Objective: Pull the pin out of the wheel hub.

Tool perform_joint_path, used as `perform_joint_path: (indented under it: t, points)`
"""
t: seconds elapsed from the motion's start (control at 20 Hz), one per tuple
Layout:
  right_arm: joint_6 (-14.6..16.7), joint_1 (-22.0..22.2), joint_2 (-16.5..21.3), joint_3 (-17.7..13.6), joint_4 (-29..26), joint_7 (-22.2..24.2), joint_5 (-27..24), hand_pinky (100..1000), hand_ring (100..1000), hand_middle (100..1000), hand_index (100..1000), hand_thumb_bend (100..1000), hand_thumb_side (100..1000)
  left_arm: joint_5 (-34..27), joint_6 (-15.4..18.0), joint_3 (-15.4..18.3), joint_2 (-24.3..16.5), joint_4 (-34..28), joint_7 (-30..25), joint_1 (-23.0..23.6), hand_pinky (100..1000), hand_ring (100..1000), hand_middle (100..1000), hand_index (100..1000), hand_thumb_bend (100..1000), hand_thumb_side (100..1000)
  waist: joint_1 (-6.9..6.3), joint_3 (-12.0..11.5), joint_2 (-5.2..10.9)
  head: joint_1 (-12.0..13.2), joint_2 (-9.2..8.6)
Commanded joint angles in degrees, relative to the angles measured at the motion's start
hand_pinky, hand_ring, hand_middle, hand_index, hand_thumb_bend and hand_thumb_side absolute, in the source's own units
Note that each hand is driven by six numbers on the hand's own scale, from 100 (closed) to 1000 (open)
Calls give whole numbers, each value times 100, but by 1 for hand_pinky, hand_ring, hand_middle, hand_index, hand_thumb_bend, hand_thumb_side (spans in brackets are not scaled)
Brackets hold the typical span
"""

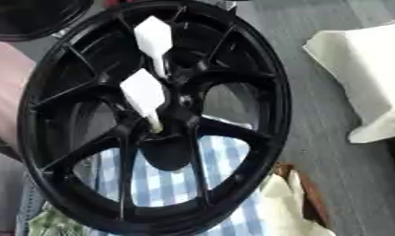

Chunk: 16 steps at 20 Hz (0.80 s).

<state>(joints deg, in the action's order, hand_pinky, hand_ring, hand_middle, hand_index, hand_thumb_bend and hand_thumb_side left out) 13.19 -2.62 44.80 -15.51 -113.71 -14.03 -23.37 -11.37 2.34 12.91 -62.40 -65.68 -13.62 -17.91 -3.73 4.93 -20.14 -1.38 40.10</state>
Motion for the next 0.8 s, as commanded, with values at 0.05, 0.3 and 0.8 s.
perform_joint_path:
  t: [0.05,0.3,0.8]
  points:
    - [3,-66,91,-39,-88,25,-19,875,762,625,792,100,648,152,116,4,-158,-172,281,151,867,1000,839,895,510,606,6,9,79,55,-84]
    - [-11,-61,68,-38,-88,33,-31,875,762,626,792,100,649,451,-13,-34,-108,-159,511,244,860,1000,853,910,523,597,4,25,73,68,-86]
    - [25,-25,91,-63,-88,2,-22,874,763,627,792,100,646,-62,-55,508,30,-494,1163,-165,757,894,665,744,100,698,14,-25,103,10,-74]
